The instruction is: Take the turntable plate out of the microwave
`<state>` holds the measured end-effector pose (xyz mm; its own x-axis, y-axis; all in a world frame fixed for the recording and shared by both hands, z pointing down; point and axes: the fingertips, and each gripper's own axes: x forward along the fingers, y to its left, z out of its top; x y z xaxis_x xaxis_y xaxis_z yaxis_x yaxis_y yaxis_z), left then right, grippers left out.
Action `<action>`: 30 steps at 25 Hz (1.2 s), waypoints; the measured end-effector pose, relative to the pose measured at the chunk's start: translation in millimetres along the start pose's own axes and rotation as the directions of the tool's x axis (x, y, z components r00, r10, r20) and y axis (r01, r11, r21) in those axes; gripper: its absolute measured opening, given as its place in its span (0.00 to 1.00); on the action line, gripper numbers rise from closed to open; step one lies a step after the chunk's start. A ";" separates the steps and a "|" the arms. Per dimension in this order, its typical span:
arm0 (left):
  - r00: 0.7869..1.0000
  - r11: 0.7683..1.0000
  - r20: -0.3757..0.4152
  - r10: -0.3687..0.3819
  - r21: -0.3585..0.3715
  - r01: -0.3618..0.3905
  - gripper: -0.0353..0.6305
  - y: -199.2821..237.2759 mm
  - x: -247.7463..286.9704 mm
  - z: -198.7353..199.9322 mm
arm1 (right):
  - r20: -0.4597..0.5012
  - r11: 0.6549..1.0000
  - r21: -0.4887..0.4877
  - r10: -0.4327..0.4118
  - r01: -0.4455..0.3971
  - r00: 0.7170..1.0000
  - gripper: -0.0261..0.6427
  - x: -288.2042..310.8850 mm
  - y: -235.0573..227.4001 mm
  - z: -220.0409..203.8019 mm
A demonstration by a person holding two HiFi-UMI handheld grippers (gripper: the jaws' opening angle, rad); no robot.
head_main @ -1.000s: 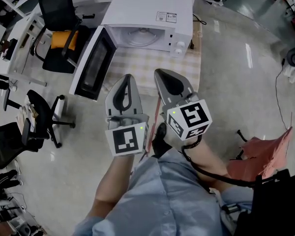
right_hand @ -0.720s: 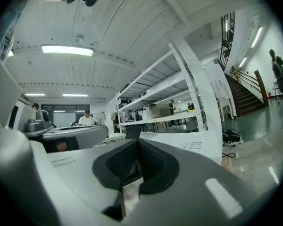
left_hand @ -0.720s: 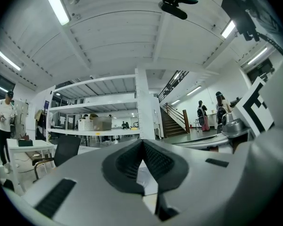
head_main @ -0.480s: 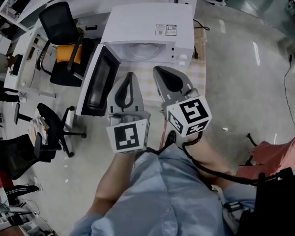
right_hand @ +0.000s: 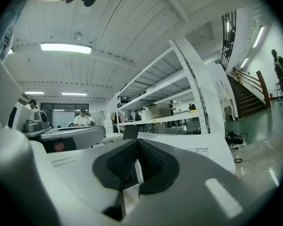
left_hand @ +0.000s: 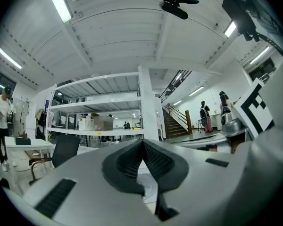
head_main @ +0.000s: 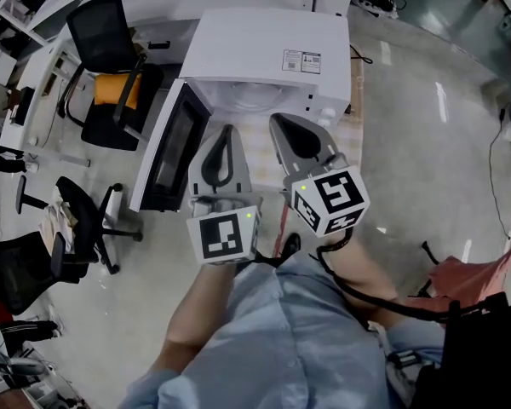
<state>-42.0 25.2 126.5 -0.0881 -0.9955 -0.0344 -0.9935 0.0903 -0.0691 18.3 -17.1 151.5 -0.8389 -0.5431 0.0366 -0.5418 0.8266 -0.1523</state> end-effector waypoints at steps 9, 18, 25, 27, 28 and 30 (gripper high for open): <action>0.997 0.995 0.000 -0.080 -0.062 0.080 0.06 25.4 48.4 -27.2 | -0.039 0.996 -0.014 -0.091 0.091 0.995 0.04 41.2 -20.0 -18.2; 0.980 0.978 -0.036 -0.198 -0.078 0.195 0.06 42.3 80.8 -51.7 | -0.069 0.983 0.007 -0.182 0.183 0.981 0.04 76.0 -31.9 -40.0; 0.974 0.973 -0.038 -0.222 -0.075 0.219 0.06 49.1 94.3 -79.1 | -0.078 0.976 0.024 -0.214 0.216 0.974 0.04 91.6 -43.0 -69.6; 0.974 0.972 -0.033 -0.225 -0.072 0.222 0.06 49.8 97.6 -88.2 | -0.076 0.975 0.028 -0.219 0.222 0.973 0.04 95.0 -47.0 -80.1; 0.974 0.972 -0.030 -0.225 -0.071 0.222 0.06 49.8 99.4 -93.4 | -0.076 0.974 0.031 -0.221 0.224 0.972 0.04 96.6 -49.3 -86.2; 0.974 0.972 -0.026 -0.227 -0.069 0.225 0.06 48.9 103.8 -105.1 | -0.077 0.972 0.039 -0.226 0.230 0.971 0.04 99.3 -54.1 -99.8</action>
<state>-107.4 -76.6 224.3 0.1377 -0.9904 0.0082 -0.9904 -0.1378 -0.0058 -40.9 -101.1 262.0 -0.6961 -0.7030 0.1460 -0.7174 0.6734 -0.1785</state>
